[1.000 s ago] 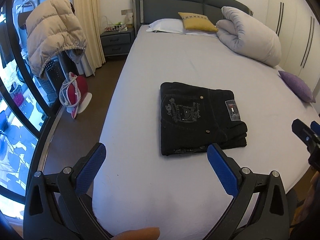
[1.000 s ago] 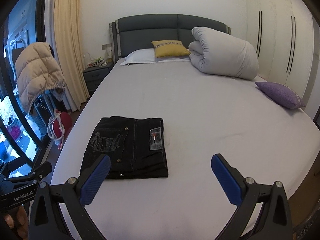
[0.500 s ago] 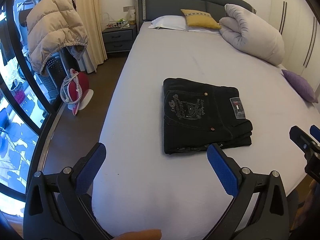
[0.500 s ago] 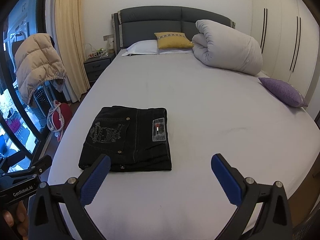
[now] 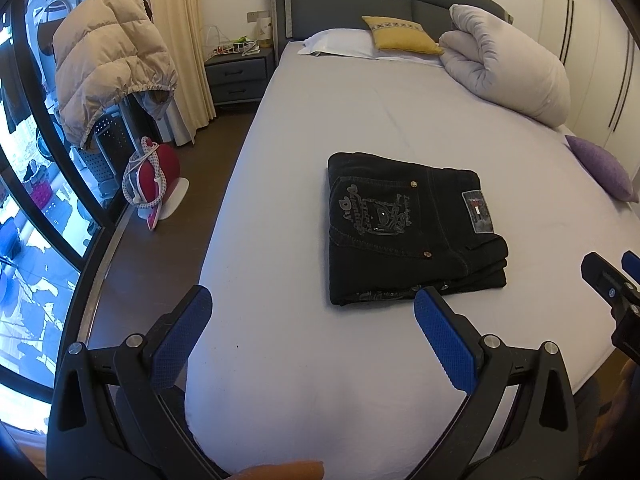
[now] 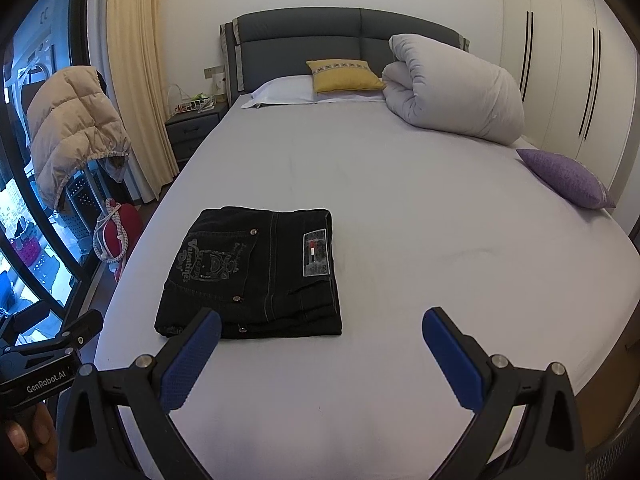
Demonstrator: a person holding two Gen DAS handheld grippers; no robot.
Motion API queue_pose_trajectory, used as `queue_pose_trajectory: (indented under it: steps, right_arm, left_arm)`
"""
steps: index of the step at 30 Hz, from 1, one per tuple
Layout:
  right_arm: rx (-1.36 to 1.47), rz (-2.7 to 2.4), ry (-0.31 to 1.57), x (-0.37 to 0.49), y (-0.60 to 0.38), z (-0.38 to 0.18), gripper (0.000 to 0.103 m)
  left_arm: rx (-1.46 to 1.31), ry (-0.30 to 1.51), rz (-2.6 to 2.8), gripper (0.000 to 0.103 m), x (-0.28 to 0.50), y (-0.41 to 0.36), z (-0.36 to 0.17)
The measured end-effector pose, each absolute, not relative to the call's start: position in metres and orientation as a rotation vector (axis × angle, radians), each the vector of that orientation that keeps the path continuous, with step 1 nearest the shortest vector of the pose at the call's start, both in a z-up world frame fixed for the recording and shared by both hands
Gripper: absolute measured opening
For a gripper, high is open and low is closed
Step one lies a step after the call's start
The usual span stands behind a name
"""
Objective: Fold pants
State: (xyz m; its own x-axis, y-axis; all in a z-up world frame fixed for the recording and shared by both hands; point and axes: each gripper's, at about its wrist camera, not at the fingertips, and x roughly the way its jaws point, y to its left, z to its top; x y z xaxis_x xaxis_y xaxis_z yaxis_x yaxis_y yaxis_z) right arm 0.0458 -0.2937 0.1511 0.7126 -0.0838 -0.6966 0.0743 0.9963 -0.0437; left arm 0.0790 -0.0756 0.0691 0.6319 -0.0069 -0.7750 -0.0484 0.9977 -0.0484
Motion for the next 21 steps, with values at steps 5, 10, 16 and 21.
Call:
queue_pose_trajectory:
  steps: [5, 10, 16, 21]
  right_arm:
    - [-0.012, -0.09, 0.776, 0.0442, -0.2939, 0.1479, 0.103]
    - [-0.013, -0.091, 0.78, 0.0431, -0.2938, 0.1462, 0.103]
    - [-0.012, -0.091, 0.782, 0.0429, -0.2945, 0.1457, 0.103]
    - [-0.013, -0.091, 0.783, 0.0432, -0.2955, 0.1455, 0.103]
  left_arm:
    - [-0.067, 0.887, 0.022, 0.103, 0.0784, -0.0763, 0.068]
    - [-0.068, 0.889, 0.023, 0.103, 0.0785, -0.0763, 0.0678]
    - [-0.066, 0.894, 0.023, 0.103, 0.0779, -0.0772, 0.0646]
    - [-0.065, 0.899, 0.021, 0.103, 0.0779, -0.0769, 0.0621]
